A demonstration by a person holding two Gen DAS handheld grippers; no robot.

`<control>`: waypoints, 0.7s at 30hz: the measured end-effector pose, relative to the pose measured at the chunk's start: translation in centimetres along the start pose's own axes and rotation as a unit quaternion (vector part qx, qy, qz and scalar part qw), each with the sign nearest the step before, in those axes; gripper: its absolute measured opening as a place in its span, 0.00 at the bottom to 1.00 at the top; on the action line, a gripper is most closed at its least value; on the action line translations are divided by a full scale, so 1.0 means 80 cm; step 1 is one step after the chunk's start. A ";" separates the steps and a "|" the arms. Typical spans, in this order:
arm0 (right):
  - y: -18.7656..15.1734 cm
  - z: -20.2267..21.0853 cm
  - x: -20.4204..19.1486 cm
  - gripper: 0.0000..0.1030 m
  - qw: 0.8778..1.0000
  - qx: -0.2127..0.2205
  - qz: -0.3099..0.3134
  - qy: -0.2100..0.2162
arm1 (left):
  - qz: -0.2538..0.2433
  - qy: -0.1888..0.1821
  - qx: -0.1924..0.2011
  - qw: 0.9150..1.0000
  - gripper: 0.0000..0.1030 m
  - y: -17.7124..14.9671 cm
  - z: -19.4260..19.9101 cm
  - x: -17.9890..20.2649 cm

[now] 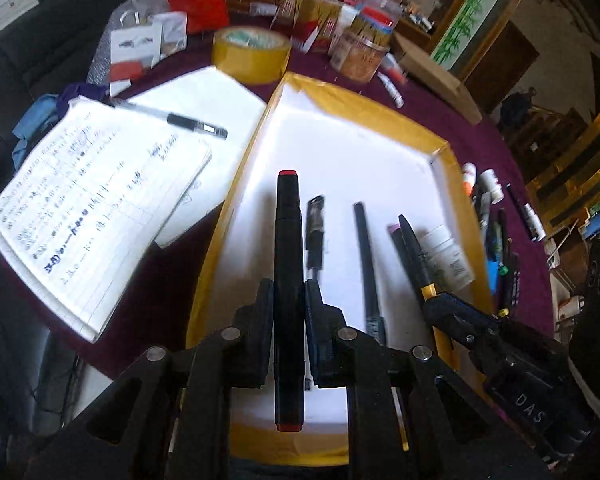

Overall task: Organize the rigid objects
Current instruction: 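Carry the pencil and red-capped marker into the tray and release them, then move both open tools back over the pen pile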

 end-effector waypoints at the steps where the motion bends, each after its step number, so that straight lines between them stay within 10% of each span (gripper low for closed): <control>1: 0.001 -0.005 0.001 0.07 1.000 -0.002 0.000 -0.014 | -0.001 0.002 -0.004 1.000 0.12 0.001 -0.005 0.003; 15: 0.004 -0.029 0.006 0.08 0.999 -0.026 -0.028 -0.035 | -0.007 0.030 -0.042 0.999 0.15 0.006 -0.030 0.003; 21: -0.005 0.023 0.011 0.42 0.999 0.040 -0.014 0.016 | 0.008 0.003 -0.002 1.000 0.45 -0.004 0.004 0.015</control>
Point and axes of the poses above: each gripper's, at about its wrist camera, not at the fingertips, and z roughly against the way its jaws point, x to its right, y to its top, the point moved 2 cm from there along -z, roughly the way its jaws point, and after that the axes turned 2 degrees about z, right-handed, at the moved point
